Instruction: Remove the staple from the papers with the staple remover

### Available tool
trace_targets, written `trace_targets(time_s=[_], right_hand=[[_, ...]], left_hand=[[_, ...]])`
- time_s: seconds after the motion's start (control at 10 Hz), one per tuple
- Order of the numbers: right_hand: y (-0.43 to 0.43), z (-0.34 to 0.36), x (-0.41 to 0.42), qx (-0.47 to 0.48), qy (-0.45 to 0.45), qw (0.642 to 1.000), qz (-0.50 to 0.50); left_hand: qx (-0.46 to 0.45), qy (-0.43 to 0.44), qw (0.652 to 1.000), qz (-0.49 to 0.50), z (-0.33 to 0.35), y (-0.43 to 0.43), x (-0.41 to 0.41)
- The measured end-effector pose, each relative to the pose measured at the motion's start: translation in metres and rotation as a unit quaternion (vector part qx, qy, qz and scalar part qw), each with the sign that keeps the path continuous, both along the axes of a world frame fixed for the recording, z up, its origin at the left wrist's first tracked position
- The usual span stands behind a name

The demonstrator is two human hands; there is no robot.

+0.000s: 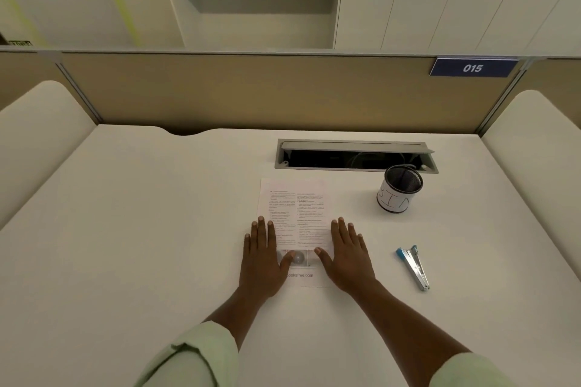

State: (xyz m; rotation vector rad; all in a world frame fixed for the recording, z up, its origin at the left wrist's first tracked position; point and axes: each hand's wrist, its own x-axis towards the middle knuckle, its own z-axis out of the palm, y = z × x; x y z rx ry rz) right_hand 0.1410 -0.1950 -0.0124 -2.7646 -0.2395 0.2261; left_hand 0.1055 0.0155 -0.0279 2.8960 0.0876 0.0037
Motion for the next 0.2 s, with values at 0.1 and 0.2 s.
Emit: trace_targets(time_s=[0.1, 0.2], right_hand=[[-0.009, 0.013, 0.005, -0.022, -0.046, 0.999, 0.012], [-0.013, 0.039, 0.019, -0.035, -0.085, 0.996, 0.01]], left_hand=[[0.001, -0.033, 0.999, -0.038, 0.016, -0.011, 0.005], [0.005, -0.064, 0.996, -0.056, 0.048, -0.026, 0.025]])
